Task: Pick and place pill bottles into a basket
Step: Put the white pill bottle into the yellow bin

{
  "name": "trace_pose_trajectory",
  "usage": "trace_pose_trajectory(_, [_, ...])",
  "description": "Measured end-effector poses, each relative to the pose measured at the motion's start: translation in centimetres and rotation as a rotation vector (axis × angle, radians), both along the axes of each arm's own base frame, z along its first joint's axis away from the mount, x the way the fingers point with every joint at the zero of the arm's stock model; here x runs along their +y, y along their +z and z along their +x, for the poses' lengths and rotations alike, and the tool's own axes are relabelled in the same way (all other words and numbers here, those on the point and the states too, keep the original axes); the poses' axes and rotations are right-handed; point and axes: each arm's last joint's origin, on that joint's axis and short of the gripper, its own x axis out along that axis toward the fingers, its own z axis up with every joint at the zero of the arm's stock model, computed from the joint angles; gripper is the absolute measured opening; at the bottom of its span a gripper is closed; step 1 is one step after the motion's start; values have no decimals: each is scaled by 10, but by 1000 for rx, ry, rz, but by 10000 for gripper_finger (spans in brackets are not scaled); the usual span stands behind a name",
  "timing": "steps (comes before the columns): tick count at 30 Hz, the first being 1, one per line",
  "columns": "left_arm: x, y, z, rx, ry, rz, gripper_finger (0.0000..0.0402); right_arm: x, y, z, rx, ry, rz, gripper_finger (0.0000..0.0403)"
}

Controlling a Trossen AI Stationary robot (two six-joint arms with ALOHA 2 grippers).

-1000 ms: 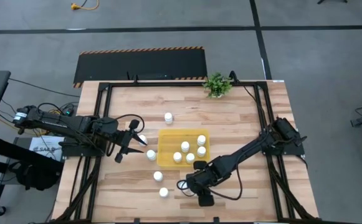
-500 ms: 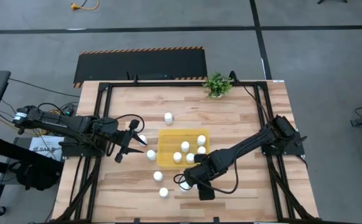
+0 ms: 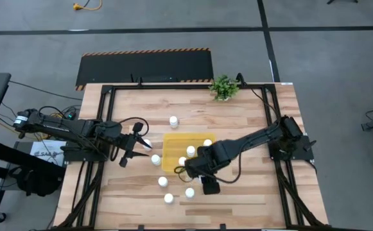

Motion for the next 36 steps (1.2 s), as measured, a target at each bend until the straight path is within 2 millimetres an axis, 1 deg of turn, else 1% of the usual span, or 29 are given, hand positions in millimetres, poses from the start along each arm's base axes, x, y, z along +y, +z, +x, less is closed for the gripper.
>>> trace_pose_trajectory(6, [0,0,0,0,0,0,144,-29,16,7,-5,21,-24,146])
trace_pose_trajectory(10, [0,0,0,0,0,0,144,-54,22,12,-7,14,-43,152])
trace_pose_trajectory(14, [0,0,0,0,0,0,144,-80,22,15,-2,-2,-74,161])
trace_pose_trajectory(21, [0,0,0,0,0,-1,144,-122,22,17,4,-13,-97,147])
trace_pose_trajectory(25, [0,0,0,0,0,-1,144,-141,21,18,4,-39,-108,159])
trace_pose_trajectory(29, [0,0,0,0,0,-1,144,-151,15,19,10,-41,-113,159])
trace_pose_trajectory(33, [0,0,0,0,0,-1,144,-151,3,19,26,-30,-114,150])
trace_pose_trajectory(36, [0,0,0,0,0,-1,144,-151,-1,20,9,-31,-114,154])
